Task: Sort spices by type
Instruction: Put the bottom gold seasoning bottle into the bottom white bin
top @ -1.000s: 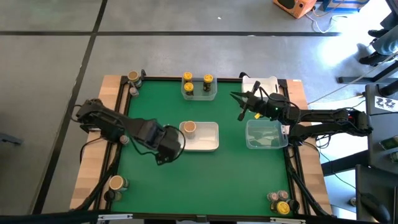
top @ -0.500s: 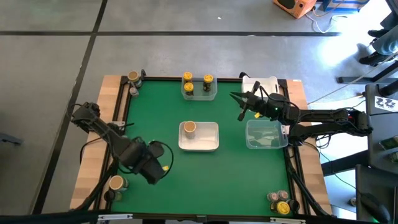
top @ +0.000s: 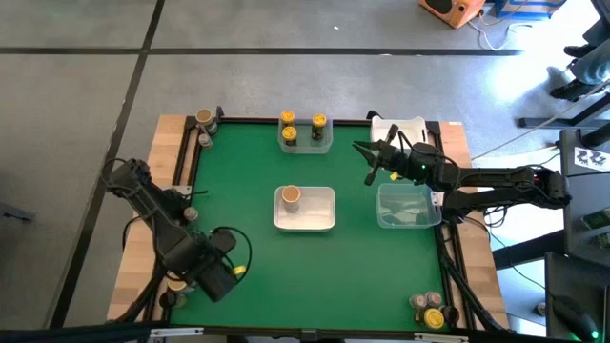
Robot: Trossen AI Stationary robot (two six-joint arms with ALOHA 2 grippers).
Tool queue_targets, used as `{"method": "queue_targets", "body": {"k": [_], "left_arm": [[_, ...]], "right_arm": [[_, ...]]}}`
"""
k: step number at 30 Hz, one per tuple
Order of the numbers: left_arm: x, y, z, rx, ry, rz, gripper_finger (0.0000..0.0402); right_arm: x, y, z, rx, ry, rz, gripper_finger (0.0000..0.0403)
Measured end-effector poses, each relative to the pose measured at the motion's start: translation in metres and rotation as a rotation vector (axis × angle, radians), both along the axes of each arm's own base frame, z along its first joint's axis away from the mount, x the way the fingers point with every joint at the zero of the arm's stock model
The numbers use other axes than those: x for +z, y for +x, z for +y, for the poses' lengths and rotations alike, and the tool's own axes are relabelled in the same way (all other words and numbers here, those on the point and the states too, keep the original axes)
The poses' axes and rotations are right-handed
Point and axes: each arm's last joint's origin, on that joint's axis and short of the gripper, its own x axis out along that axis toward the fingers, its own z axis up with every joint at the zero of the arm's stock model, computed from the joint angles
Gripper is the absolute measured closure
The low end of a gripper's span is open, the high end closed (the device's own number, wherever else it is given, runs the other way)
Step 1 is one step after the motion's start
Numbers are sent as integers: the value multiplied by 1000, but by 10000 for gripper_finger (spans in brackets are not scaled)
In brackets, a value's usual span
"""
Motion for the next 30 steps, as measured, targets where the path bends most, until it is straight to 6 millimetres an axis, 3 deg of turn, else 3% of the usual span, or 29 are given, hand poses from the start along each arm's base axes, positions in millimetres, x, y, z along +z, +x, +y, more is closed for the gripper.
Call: {"method": "queue_targets", "body": {"k": [16, 23, 30], "left_arm": [[-1, -47, -39, 229, -62, 73, 50], [-29, -63, -42, 245, 4, 214, 50], [-44, -62, -43, 221, -2, 223, 50]], "right_arm": [[-5, 0, 0, 2, 119, -3, 364], [-8, 0, 0, 0, 146, 24, 364], [-10, 0, 0, -1, 149, 37, 364]]}}
